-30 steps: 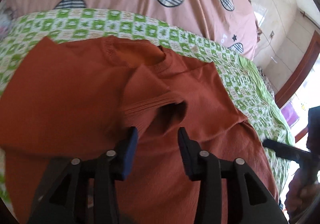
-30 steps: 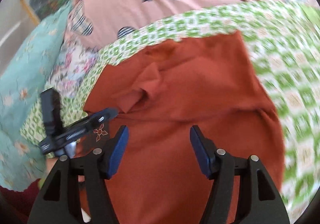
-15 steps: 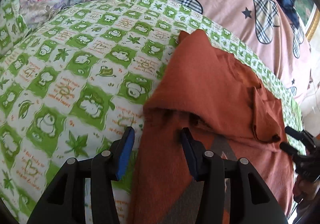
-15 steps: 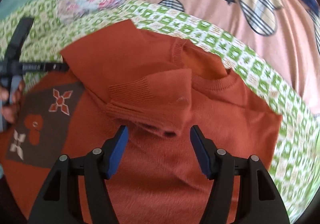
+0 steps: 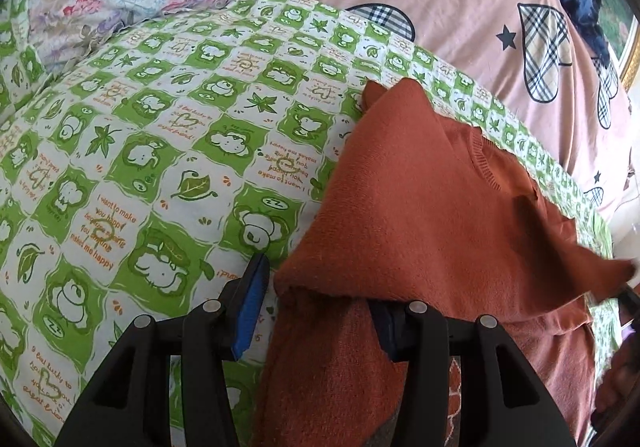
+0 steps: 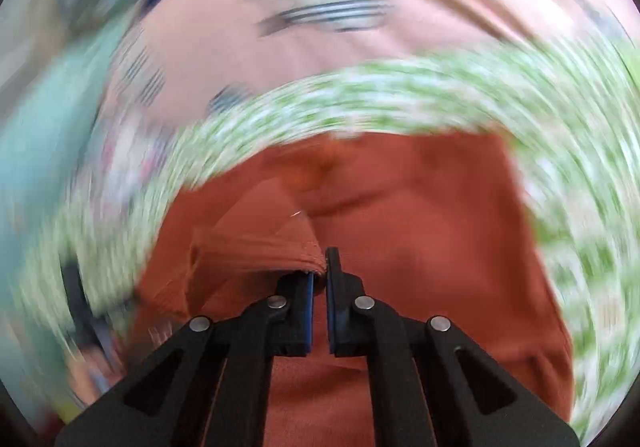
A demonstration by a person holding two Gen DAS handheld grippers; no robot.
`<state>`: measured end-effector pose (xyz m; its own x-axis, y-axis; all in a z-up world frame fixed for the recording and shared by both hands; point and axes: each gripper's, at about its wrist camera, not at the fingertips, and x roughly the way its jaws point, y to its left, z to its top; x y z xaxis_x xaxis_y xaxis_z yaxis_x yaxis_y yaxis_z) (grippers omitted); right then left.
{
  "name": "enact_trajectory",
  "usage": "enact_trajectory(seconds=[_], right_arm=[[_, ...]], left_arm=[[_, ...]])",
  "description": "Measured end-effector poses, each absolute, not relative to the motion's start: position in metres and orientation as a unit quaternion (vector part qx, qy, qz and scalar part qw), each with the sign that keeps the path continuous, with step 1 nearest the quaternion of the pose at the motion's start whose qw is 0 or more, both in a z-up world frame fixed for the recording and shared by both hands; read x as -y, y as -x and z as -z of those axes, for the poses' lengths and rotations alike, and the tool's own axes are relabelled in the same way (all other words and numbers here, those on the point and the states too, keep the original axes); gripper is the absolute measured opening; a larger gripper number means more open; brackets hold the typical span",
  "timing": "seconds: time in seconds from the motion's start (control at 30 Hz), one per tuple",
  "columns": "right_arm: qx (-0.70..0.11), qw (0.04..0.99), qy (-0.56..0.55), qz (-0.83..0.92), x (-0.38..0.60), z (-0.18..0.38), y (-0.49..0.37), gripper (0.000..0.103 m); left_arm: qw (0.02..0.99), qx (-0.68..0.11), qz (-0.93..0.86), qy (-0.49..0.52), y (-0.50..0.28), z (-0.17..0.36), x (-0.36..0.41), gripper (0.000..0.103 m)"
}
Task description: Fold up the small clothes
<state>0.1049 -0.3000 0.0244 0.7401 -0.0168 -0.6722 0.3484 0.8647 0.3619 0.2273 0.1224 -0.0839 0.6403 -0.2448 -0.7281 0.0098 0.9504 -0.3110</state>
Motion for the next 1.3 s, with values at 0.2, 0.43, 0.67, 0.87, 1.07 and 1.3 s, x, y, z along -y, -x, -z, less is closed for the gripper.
enact_trajectory(seconds=[0.2, 0.43, 0.67, 0.87, 1.07, 1.3], right_arm=[[-0.373, 0.881, -0.274, 0.104, 0.311, 0.004, -0.098, 0.007], [-0.373, 0.866, -0.314, 0.109, 0.316, 0.016, -0.102, 0.014], [-0.364, 0.873, -0.296, 0.134, 0.320, 0.012, -0.097, 0.015], [-0.371, 0.865, -0.268, 0.206, 0.326, 0.008, -0.078, 0.015], [-0.376, 0.894, -0.183, 0.159, 0.287, -0.009, -0.097, 0.035], [-0.418, 0.867, -0.209, 0.173, 0.297, 0.004, -0.090, 0.046]], left_arm=[[0.901, -0.411, 0.055, 0.128, -0.220, 0.084, -0.118, 0.051], [0.897, -0.396, 0.055, 0.189, -0.213, 0.086, -0.139, 0.051], [0.878, -0.385, 0.086, 0.270, -0.213, 0.093, -0.161, 0.051], [0.874, -0.384, 0.095, 0.283, -0.214, 0.094, -0.164, 0.051], [0.873, -0.383, 0.097, 0.287, -0.213, 0.095, -0.165, 0.051], [0.865, -0.391, 0.105, 0.296, -0.214, 0.096, -0.167, 0.051]])
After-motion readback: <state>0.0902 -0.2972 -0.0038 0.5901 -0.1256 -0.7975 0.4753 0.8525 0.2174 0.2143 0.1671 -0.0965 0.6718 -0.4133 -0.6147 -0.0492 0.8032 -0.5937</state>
